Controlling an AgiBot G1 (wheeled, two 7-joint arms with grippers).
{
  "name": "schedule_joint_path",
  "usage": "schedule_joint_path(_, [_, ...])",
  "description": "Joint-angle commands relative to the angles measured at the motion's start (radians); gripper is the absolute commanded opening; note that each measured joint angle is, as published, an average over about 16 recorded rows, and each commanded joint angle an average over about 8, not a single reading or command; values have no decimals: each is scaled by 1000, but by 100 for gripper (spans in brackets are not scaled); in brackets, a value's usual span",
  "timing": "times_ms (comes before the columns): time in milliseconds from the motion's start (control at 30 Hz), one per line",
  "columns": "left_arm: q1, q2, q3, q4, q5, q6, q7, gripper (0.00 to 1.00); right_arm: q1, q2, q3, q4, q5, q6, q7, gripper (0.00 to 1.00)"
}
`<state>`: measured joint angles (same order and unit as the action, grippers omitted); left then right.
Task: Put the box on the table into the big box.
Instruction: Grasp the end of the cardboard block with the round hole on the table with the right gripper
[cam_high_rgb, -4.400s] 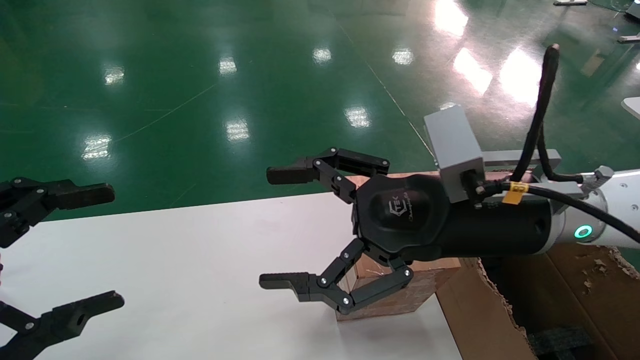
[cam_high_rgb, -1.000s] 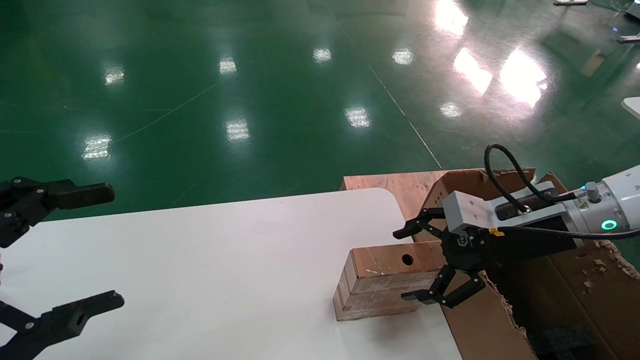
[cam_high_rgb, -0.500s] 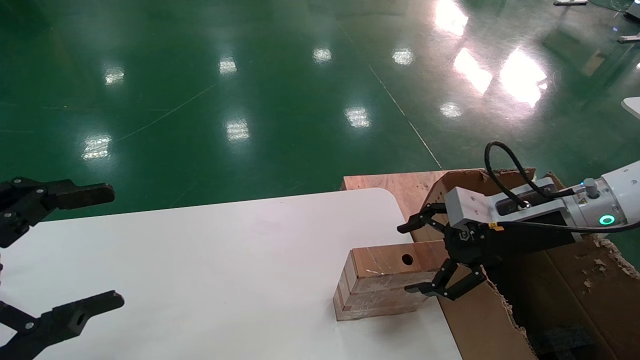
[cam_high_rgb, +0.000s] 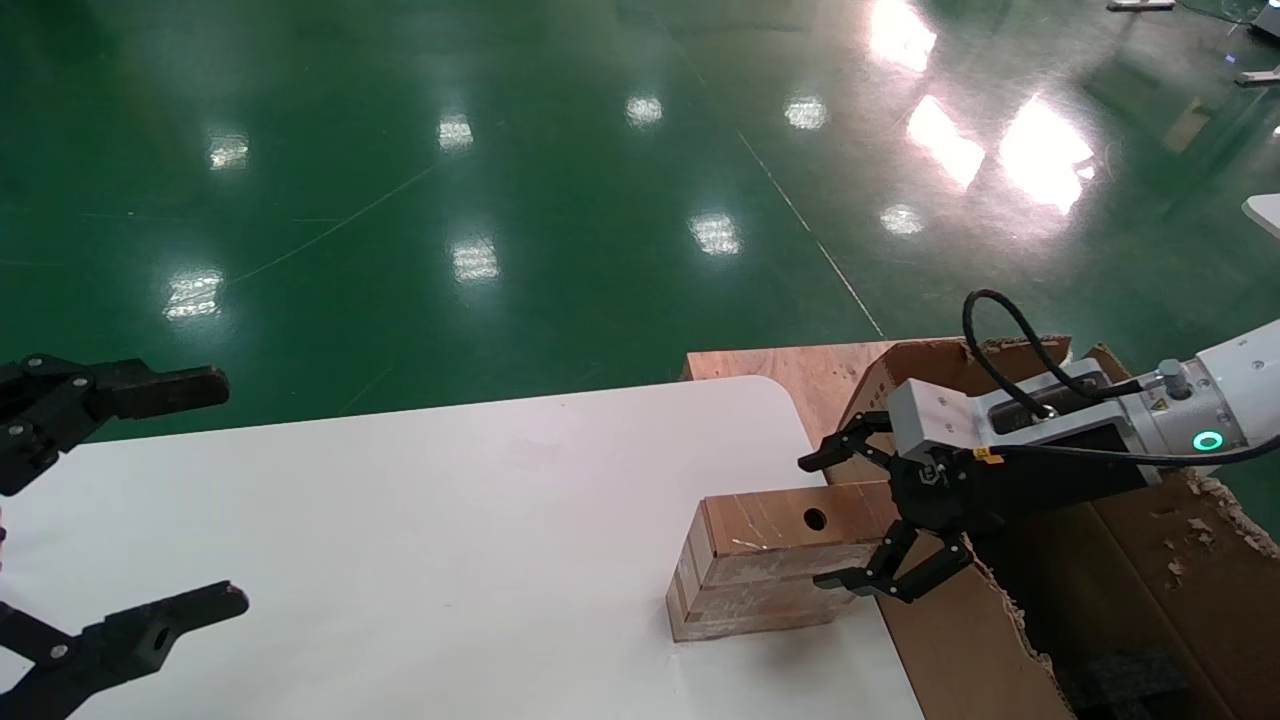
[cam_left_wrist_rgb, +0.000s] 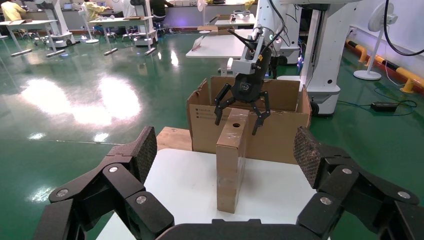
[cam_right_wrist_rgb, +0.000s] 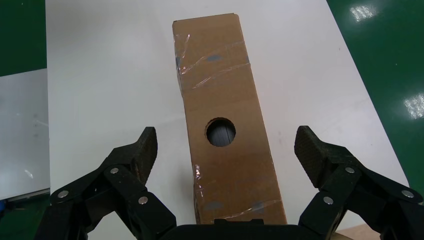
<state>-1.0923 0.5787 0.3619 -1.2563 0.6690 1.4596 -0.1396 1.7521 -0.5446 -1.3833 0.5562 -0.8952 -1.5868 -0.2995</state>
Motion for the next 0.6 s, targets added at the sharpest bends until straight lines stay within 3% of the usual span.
schedule_joint_path(33, [0, 0, 0, 0, 0, 0, 0, 61, 1, -1, -5, -4, 4, 1, 0, 45])
schedule_joint_path(133, [0, 0, 0, 0, 0, 0, 0, 24, 1, -1, -4, -3, 3, 0, 0, 7])
schedule_joint_path(167, [0, 0, 0, 0, 0, 0, 0, 12, 1, -1, -3, -2, 3, 0, 0, 0])
schedule_joint_path(233, [0, 0, 0, 0, 0, 0, 0, 0, 1, 0, -2, -1, 3, 0, 0, 0])
schedule_joint_path(600, [0, 0, 0, 0, 0, 0, 0, 0, -1, 0, 3, 3, -1, -1, 0, 0])
